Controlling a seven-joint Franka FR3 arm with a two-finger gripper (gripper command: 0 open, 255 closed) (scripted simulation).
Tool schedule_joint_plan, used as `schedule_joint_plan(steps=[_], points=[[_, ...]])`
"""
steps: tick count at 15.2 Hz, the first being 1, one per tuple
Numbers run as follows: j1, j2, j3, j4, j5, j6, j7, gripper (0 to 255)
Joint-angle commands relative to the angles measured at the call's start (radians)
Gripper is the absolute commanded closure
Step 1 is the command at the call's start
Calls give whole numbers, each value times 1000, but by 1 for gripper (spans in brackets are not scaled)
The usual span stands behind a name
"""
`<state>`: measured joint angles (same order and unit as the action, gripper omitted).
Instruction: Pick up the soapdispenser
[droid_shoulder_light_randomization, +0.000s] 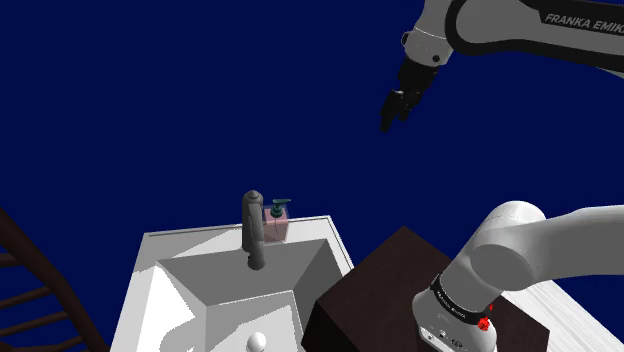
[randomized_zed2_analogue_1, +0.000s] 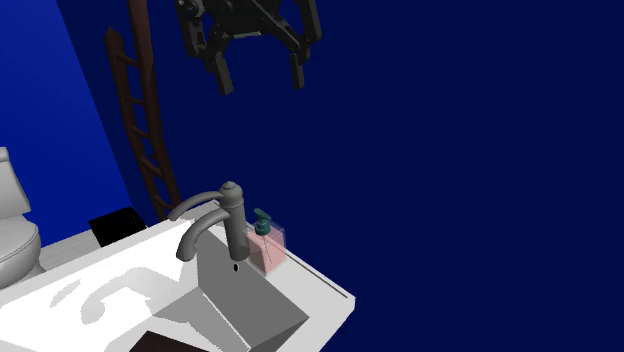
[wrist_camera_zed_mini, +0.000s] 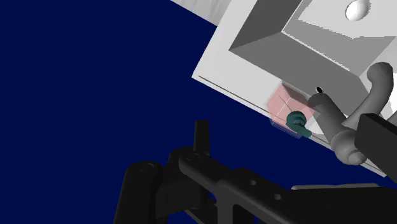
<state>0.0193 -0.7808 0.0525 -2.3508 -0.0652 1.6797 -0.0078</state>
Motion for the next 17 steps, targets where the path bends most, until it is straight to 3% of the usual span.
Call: schedule_joint_plan(steps=[1, 9, 17], points=[[0, 0, 0, 0, 0, 0, 0, 0], [1, 184, 48, -85, 59, 241, 119, 0], [2, 442, 96, -83, 101, 477, 226, 0]])
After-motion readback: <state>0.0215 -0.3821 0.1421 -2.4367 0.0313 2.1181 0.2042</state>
